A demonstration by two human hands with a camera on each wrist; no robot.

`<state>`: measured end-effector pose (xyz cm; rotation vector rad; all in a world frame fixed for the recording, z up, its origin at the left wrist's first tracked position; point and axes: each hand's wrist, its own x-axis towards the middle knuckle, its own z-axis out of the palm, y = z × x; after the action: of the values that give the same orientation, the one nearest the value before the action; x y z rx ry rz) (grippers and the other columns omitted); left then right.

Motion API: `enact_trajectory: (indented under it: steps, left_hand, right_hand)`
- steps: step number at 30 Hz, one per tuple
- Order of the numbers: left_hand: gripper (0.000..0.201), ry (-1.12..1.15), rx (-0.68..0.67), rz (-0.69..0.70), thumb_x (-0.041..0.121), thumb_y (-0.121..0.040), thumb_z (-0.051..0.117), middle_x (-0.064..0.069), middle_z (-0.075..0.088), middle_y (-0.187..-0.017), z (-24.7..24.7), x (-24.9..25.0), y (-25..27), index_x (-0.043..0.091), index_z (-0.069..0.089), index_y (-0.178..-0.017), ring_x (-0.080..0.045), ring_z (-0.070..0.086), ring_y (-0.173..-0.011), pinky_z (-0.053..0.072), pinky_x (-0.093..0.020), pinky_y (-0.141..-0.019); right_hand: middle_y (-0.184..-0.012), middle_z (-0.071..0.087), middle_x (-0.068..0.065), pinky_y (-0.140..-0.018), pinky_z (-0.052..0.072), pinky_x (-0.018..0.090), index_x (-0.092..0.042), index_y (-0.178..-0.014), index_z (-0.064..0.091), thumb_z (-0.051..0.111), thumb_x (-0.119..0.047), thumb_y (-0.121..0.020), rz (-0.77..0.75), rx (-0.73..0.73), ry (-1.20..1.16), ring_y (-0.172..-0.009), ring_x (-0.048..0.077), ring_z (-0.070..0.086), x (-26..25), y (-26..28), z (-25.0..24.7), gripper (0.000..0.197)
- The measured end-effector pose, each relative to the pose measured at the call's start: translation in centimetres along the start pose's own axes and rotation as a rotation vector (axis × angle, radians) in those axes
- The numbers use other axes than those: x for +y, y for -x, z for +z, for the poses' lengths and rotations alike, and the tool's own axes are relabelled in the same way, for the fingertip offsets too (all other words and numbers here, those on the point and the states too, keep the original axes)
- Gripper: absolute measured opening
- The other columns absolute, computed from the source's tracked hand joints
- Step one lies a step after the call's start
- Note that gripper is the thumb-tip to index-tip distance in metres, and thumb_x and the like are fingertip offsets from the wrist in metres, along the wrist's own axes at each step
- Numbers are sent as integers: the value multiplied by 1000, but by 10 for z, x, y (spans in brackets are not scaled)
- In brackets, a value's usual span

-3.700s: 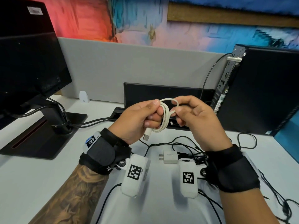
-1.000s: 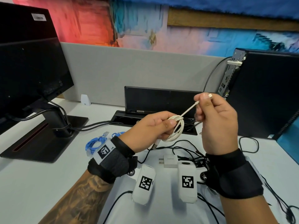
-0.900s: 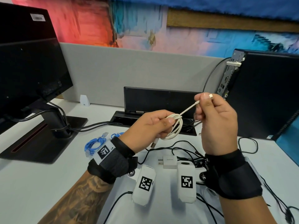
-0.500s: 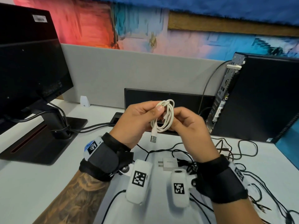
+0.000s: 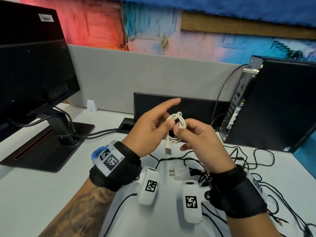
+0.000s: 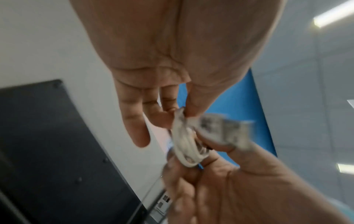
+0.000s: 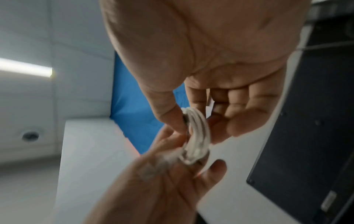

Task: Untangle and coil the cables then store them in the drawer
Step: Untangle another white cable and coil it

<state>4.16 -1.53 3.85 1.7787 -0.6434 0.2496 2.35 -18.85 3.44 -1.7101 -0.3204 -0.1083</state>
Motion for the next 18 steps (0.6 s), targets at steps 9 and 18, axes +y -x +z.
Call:
enact_trajectory:
  steps: [9,18]
  left_hand:
    - [20,-297,108,14,14,-91,63,6,67,-82,3,-3,0,29,60,-104,-15,65,-72,56,-41,-68]
    - [25,-338,162,4,22,-96,63,11,62,-76,-10,-5,-2,29,63,-119,-8,61,-69,54,-27,-66]
  right_hand:
    - [-86,77,6,-70,61,30,-17,-115,58,65,-3,-96,-163,128,10,-79,17,76,-8,7,6,25]
    - [-78,75,-4,-66,60,30,-23,-102,63,58,-16,-102,-259,242,261,-76,7,74,1,2,0,9]
